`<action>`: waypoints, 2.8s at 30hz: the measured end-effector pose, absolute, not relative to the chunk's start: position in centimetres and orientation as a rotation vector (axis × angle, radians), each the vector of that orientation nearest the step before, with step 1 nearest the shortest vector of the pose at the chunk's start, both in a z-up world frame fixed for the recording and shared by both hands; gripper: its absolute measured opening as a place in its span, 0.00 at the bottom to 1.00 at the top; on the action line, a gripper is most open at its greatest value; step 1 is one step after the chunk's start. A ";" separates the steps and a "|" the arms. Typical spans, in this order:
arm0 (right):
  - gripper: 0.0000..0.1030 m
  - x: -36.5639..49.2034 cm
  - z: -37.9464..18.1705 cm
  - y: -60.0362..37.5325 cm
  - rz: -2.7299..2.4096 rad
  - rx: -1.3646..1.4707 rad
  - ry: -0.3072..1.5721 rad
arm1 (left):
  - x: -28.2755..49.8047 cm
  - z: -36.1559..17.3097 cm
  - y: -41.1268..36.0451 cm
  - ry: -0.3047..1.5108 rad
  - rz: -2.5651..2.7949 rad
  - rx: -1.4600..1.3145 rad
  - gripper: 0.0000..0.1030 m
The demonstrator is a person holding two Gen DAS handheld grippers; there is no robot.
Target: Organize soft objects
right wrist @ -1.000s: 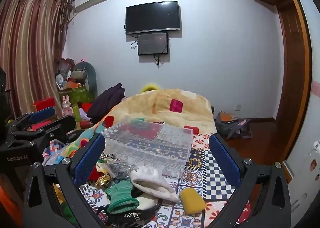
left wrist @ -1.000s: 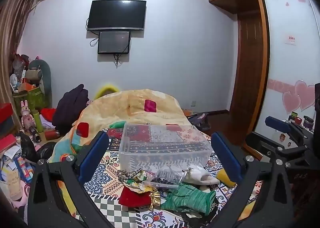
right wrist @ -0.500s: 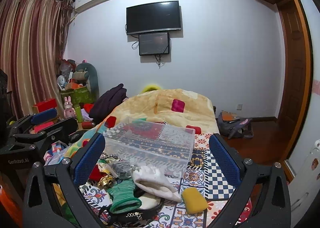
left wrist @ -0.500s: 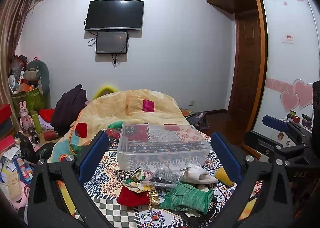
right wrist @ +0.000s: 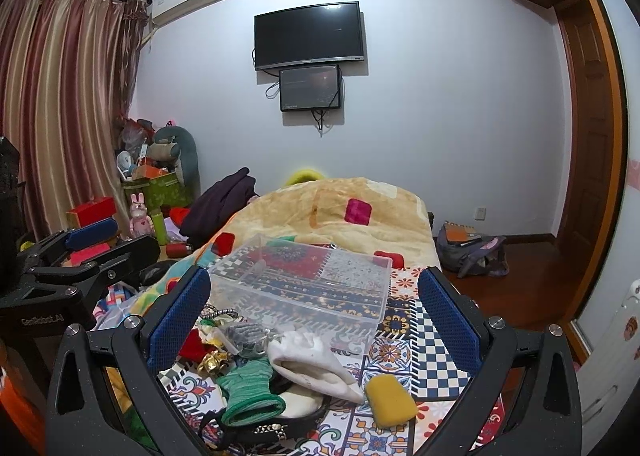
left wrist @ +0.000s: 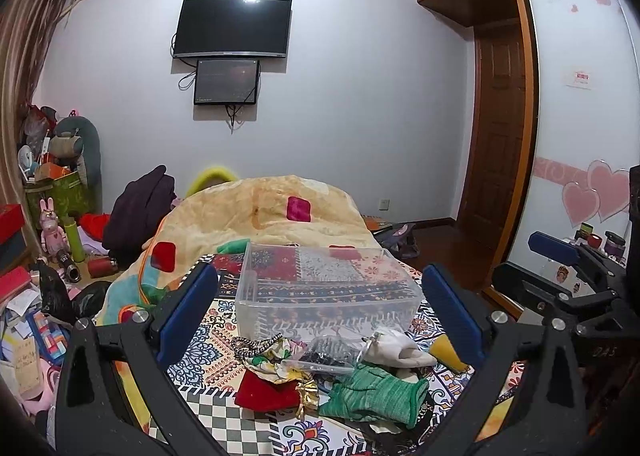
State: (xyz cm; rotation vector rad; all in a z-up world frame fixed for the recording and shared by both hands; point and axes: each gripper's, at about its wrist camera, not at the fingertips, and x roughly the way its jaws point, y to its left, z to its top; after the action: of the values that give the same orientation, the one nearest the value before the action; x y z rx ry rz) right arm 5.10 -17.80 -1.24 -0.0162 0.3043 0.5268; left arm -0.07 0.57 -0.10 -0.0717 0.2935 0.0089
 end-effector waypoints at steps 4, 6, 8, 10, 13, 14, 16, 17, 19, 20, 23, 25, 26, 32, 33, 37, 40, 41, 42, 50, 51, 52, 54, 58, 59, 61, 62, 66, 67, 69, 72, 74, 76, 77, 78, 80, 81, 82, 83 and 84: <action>1.00 5.0 -1.3 -17.8 0.525 -0.017 0.303 | 0.0 -0.1 0.6 0.295 0.011 -0.071 1.00; 1.00 4.9 -1.2 -17.8 0.528 -0.015 0.301 | 0.0 -0.1 0.6 0.294 0.010 -0.071 1.00; 1.00 4.9 -1.2 -17.8 0.531 -0.012 0.301 | 0.0 -0.2 0.5 0.294 0.011 -0.069 1.00; 1.00 4.9 -1.2 -17.9 0.533 -0.011 0.300 | 0.0 -0.2 0.5 0.294 0.010 -0.069 1.00; 1.00 4.9 -1.2 -17.9 0.534 -0.013 0.302 | 0.0 -0.2 0.5 0.293 0.011 -0.067 1.00; 1.00 4.9 -1.2 -17.9 0.534 -0.012 0.303 | 0.0 -0.2 0.5 0.293 0.011 -0.067 1.00; 1.00 5.0 -1.1 -17.9 0.535 -0.012 0.304 | -0.1 -0.1 0.5 0.292 0.010 -0.067 1.00; 1.00 4.9 -1.1 -17.9 0.535 -0.011 0.304 | -0.1 -0.1 0.5 0.292 0.010 -0.067 1.00; 1.00 4.9 -1.1 -17.9 0.536 -0.012 0.303 | -0.1 -0.1 0.4 0.291 0.009 -0.065 1.00; 1.00 4.9 -1.1 -17.8 0.535 -0.011 0.303 | -0.1 -0.1 0.4 0.291 0.009 -0.065 1.00; 1.00 4.9 -1.1 -17.8 0.536 -0.009 0.302 | -0.2 -0.1 0.3 0.291 0.007 -0.063 1.00; 1.00 4.9 -1.1 -17.8 0.536 -0.008 0.302 | -0.2 -0.1 0.3 0.290 0.007 -0.061 1.00; 1.00 4.9 -1.1 -17.8 0.535 -0.009 0.302 | -0.2 -0.1 0.3 0.290 0.007 -0.062 1.00; 1.00 4.9 -1.1 -17.8 0.538 -0.007 0.303 | -0.3 0.0 0.2 0.289 0.005 -0.058 1.00; 1.00 4.9 -1.1 -17.8 0.538 -0.007 0.303 | -0.3 0.0 0.2 0.289 0.004 -0.058 1.00; 1.00 4.9 -1.1 -17.8 0.537 -0.006 0.303 | -0.4 0.2 0.3 0.289 0.002 -0.055 1.00; 1.00 4.9 -1.1 -17.8 0.537 -0.006 0.306 | -0.4 0.2 0.2 0.294 0.001 -0.056 1.00; 1.00 5.0 -1.1 -17.7 0.537 -0.006 0.309 | -0.3 0.2 0.3 0.296 0.001 -0.056 1.00; 1.00 5.0 -1.1 -17.7 0.537 -0.005 0.311 | -0.3 0.2 0.3 0.298 0.000 -0.057 1.00; 1.00 5.8 -1.5 -18.1 0.546 0.008 0.341 | 1.1 -0.8 0.6 0.358 -0.011 -0.060 1.00; 1.00 6.1 -1.6 -18.2 0.543 0.007 0.349 | 1.4 -1.2 0.7 0.370 -0.013 -0.062 1.00; 1.00 6.3 -1.8 -18.3 0.538 0.005 0.357 | 1.8 -1.5 0.9 0.391 -0.019 -0.063 1.00; 1.00 7.0 -2.3 -18.4 0.526 -0.004 0.380 | 2.5 -2.3 1.2 0.421 -0.024 -0.065 1.00; 1.00 8.6 -3.9 -18.8 0.506 -0.008 0.448 | 4.1 -4.0 2.6 0.482 -0.018 -0.102 1.00; 1.00 9.0 -4.4 -18.9 0.503 -0.007 0.466 | 4.5 -4.4 3.0 0.495 -0.010 -0.110 1.00; 0.99 9.9 -5.3 -19.1 0.496 -0.006 0.505 | 5.3 -5.2 3.6 0.514 0.013 -0.115 0.97; 0.96 10.4 -5.8 -19.2 0.491 -0.009 0.525 | 5.8 -5.7 3.9 0.529 0.026 -0.115 0.90; 0.85 11.9 -7.6 -19.5 0.468 -0.020 0.599 | 7.6 -7.5 5.1 0.593 0.049 -0.130 0.77; 0.82 12.1 -7.9 -19.6 0.467 -0.018 0.616 | 8.0 -8.0 5.4 0.608 0.057 -0.134 0.76; 0.79 12.6 -8.5 -19.9 0.462 -0.014 0.651 | 8.8 -8.9 5.8 0.636 0.062 -0.137 0.68; 0.73 13.4 -9.6 -20.2 0.449 -0.015 0.706 | 9.9 -10.5 6.3 0.689 0.055 -0.150 0.61; 0.66 14.0 -10.4 -20.2 0.453 -0.013 0.755 | 10.4 -11.3 6.6 0.718 0.050 -0.160 0.57; 0.62 14.3 -11.0 -20.0 0.459 -0.018 0.796 | 10.8 -12.0 6.8 0.742 0.043 -0.171 0.53; 0.58 14.4 -11.4 -19.8 0.461 -0.024 0.818 | 10.9 -12.3 6.9 0.754 0.040 -0.176 0.50; 0.57 14.5 -11.7 -19.8 0.463 -0.029 0.834 | 11.1 -12.6 7.0 0.763 0.037 -0.178 0.47; 0.49 14.5 -12.3 -19.8 0.471 -0.020 0.868 | 11.3 -13.0 7.0 0.777 0.036 -0.174 0.43; 0.48 14.5 -12.5 -19.9 0.476 -0.012 0.879 | 11.3 -13.1 7.0 0.784 0.033 -0.173 0.40; 0.47 14.4 -12.6 -20.1 0.481 -0.002 0.892 | 11.3 -13.1 6.9 0.784 0.024 -0.171 0.39; 0.45 14.5 -12.8 -20.3 0.483 0.007 0.903 | 11.3 -13.1 6.7 0.782 0.021 -0.164 0.39; 0.44 14.5 -13.1 -20.4 0.487 0.014 0.916 | 11.3 -13.1 6.6 0.786 0.027 -0.152 0.38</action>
State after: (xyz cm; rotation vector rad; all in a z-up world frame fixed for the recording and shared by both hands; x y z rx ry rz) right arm 14.53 -20.44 -13.10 0.0137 0.9157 0.4874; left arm 11.27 6.56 -13.13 -0.1521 0.7858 0.0274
